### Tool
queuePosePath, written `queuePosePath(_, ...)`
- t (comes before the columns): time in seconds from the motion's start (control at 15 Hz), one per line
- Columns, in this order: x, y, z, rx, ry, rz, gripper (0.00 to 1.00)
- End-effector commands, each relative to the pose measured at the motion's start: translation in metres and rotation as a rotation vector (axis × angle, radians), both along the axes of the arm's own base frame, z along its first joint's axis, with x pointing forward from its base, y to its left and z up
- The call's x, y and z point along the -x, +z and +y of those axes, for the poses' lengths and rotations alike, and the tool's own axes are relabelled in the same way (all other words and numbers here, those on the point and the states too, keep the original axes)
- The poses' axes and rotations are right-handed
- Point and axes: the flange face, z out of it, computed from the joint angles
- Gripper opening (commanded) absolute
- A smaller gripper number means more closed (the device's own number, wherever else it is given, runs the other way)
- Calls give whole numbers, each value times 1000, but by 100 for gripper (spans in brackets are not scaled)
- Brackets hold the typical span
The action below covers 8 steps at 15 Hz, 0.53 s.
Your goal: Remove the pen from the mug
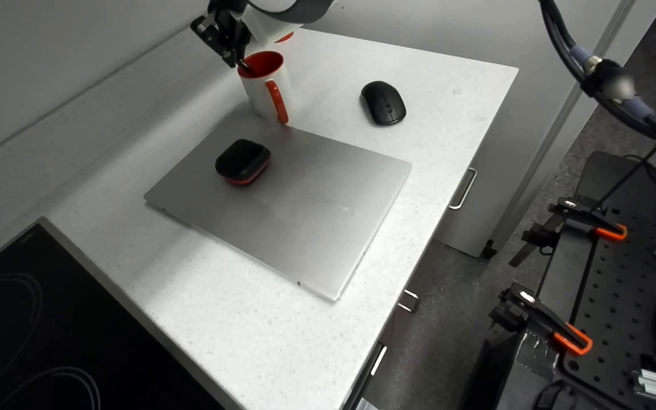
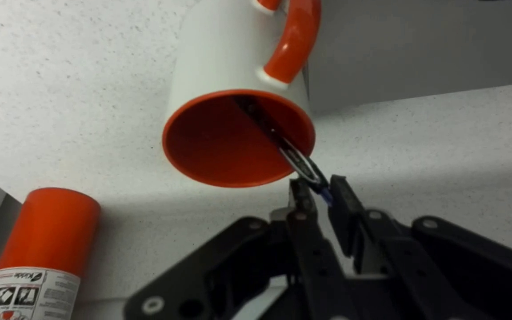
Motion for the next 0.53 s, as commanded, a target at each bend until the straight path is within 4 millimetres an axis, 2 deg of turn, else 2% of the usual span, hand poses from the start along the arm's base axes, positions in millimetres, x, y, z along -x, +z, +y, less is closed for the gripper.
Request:
queuePosePath(0.0,-4,2,-4,-6,-19,-35,2)
queuePosePath(0.47,-6,7,-22,-7,-57,-57,1)
